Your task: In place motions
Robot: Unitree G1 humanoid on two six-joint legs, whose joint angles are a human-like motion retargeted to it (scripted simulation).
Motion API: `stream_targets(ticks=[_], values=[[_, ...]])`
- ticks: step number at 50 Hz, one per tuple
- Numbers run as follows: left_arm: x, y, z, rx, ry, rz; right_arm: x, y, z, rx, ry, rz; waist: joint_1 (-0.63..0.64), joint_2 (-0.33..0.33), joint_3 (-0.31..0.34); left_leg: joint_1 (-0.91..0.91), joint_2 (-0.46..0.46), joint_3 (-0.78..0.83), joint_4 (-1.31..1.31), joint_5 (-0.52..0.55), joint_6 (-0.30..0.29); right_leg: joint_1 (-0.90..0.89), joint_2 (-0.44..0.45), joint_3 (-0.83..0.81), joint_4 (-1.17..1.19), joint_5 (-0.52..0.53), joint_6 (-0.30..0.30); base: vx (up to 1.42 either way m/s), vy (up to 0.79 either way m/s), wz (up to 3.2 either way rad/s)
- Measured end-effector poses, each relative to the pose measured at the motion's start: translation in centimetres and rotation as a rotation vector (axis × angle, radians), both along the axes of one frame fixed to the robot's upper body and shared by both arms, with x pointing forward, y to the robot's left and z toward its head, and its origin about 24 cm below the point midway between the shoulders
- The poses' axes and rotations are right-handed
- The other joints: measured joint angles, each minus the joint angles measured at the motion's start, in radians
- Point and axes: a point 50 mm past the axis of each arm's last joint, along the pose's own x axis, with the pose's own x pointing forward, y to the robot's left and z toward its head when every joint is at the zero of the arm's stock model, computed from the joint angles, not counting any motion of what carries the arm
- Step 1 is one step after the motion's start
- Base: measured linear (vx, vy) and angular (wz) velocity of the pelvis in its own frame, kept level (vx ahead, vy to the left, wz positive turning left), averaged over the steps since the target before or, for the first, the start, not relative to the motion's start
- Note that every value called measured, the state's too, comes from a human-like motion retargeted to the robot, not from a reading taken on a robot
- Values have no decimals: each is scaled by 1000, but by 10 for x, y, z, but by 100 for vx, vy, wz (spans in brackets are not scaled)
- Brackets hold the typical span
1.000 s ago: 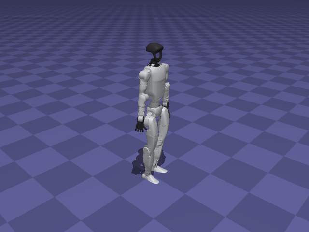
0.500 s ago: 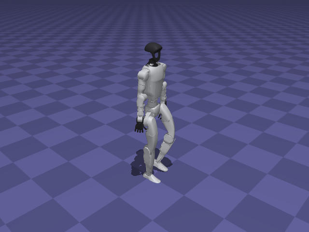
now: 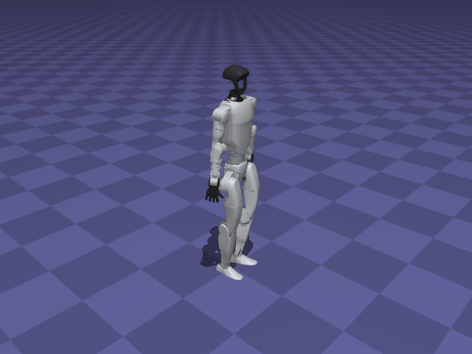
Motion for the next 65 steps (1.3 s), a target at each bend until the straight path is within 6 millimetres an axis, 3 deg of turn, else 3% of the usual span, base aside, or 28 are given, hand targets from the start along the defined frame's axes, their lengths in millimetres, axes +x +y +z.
stream_targets(ticks=[5,9,15,19,25,32,39,42,45,54,65], values=[[26,10,-1,27,-65,-38,13,6,-2,25,-50,-46,-11,-3,34,25,-3,-46,-58,27,-8,-8,-8,-27,56,-31,9,-10,-10,20],[41,14,-1,31,-115,-73,15,4,-1,27,-56,12,-25,20,23,25,10,-63,-71,16,10,-55,-2,-48,161,-46,16,0,-8,4],[59,17,0,41,-166,-79,30,4,-2,24,-101,49,-19,58,43,25,70,-36,-84,13,16,-240,-13,-28,508,98,105,-9,-9,-40],[63,20,1,48,-168,-105,31,5,-2,27,-114,34,7,74,44,27,100,2,-100,21,20,-377,-23,-39,781,37,69,-4,-7,-56],[62,18,1,42,-163,-107,28,6,-2,44,-105,-47,123,6,29,46,62,146,-131,18,25,-481,40,127,951,10,60,-1,-6,-108],[50,13,-1,25,-123,-123,22,8,-2,50,-91,-92,8,67,31,28,111,14,-115,28,12,-416,26,28,791,31,70,2,-3,78],[39,9,-1,9,-87,-131,18,6,-2,34,-71,13,-9,16,24,49,47,-7,-118,22,10,-189,27,91,328,52,94,4,1,30],[35,9,-1,7,-74,-138,16,7,-2,34,-65,28,5,-11,17,60,19,3,-117,14,9,-99,17,75,172,-10,49,7,5,-5],[31,9,-1,4,-60,-142,15,9,-2,41,-51,28,43,-36,0,63,-1,34,-120,10,4,-64,0,65,76,13,33,2,7,-38],[39,5,-1,-12,-84,-144,42,15,-3,62,-142,71,17,-16,19,55,18,16,-117,16,-12,-59,9,34,21,53,29,-5,6,8],[35,7,-1,6,-83,-110,27,12,-3,53,-90,48,22,-22,10,34,35,14,-36,-12,-30,-34,22,42,-2,52,4,5,4,3]])
